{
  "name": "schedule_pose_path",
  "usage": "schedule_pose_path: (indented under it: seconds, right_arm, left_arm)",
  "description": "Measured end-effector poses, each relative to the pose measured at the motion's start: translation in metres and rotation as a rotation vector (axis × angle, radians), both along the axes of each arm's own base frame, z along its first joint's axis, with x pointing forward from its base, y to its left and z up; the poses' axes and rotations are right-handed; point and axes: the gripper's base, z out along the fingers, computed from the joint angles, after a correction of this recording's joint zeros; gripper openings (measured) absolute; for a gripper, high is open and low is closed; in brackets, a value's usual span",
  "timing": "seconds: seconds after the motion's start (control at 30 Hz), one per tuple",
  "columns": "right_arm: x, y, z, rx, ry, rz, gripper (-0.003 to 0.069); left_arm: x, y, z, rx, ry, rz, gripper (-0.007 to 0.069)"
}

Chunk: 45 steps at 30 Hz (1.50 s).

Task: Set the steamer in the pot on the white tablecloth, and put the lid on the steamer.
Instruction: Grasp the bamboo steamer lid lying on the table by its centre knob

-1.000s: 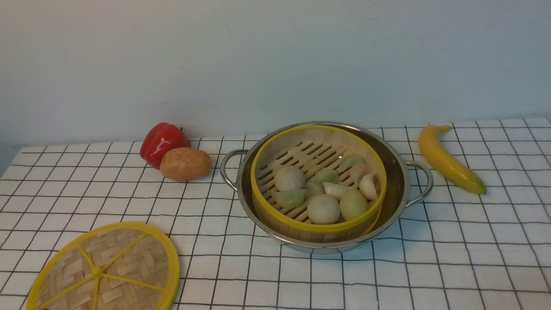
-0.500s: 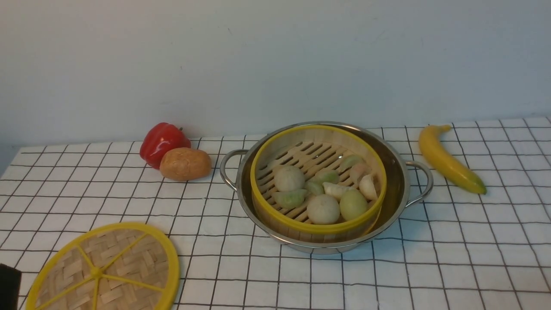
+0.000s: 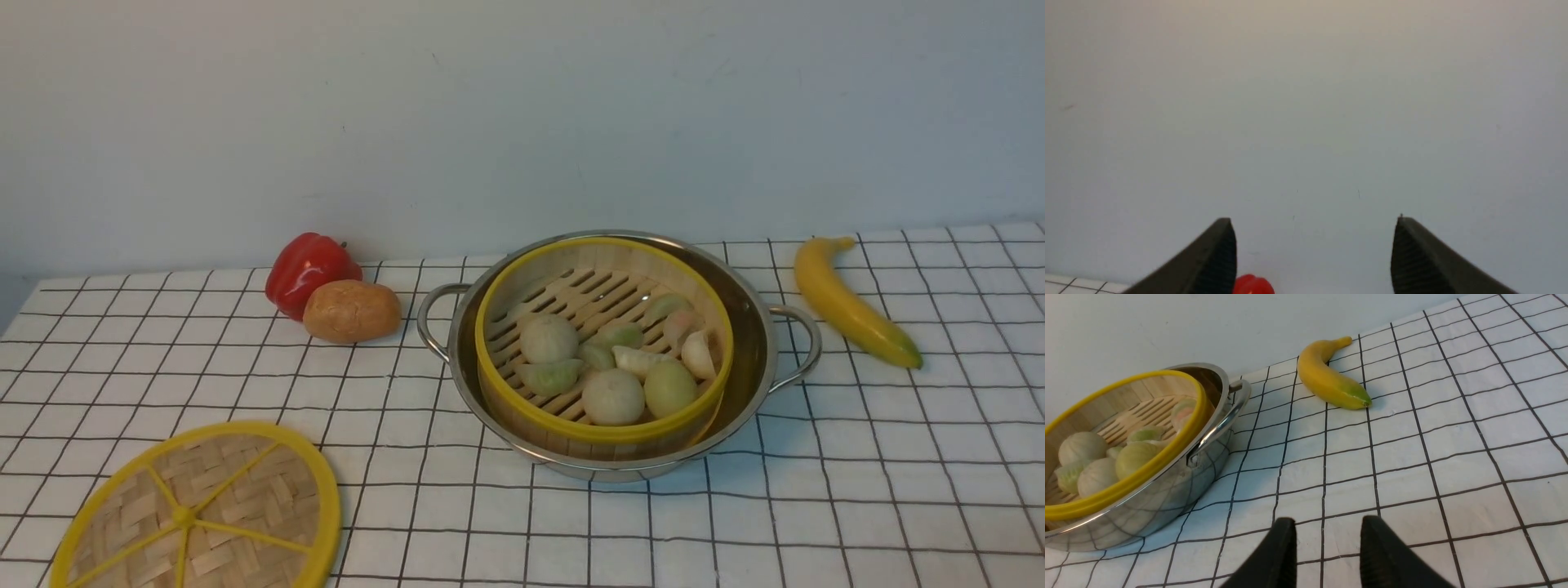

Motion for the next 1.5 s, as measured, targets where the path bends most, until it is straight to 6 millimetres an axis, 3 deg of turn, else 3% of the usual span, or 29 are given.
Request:
schedule_pose_path:
  seconds: [0.23,0.4,0.43,0.5,0.63,0.83,1.1,1.37,1.5]
  right_arm:
    - [0.000,0.000,0.000,0.000,0.001,0.000,0.0240]
    - [0.000,0.000,0.000,0.000,0.001,0.000,0.0240]
    - [0.000,0.000,0.000,0.000,0.001,0.000,0.0240]
    - [0.000,0.000,0.000,0.000,0.001,0.000,0.0240]
    - [0.000,0.000,0.000,0.000,0.001,0.000,0.0240]
    - [0.000,0.000,0.000,0.000,0.001,0.000,0.0240]
    - [0.000,0.000,0.000,0.000,0.001,0.000,0.0240]
    - [0.000,0.000,0.000,-0.001,0.001,0.000,0.0240]
    - [0.000,0.000,0.000,-0.001,0.001,0.000,0.0240]
  left_arm:
    - [0.001,-0.013,0.007,0.101,0.248,-0.142,0.0474]
    - [0.032,-0.003,0.016,0.158,0.692,-0.110,0.0469]
    - [0.034,-0.003,0.017,0.150,0.707,-0.113,0.0468]
    - [0.053,0.010,0.016,0.197,0.909,-0.030,0.0444]
    - [0.087,0.024,0.011,0.254,1.107,0.039,0.0377]
    - [0.140,0.030,-0.017,0.334,1.330,-0.035,0.0301]
    - [0.199,0.029,-0.074,0.375,1.440,-0.193,0.0353]
    - [0.228,0.032,-0.116,0.367,1.475,-0.201,0.0366]
    - [0.236,0.034,-0.127,0.369,1.463,-0.192,0.0366]
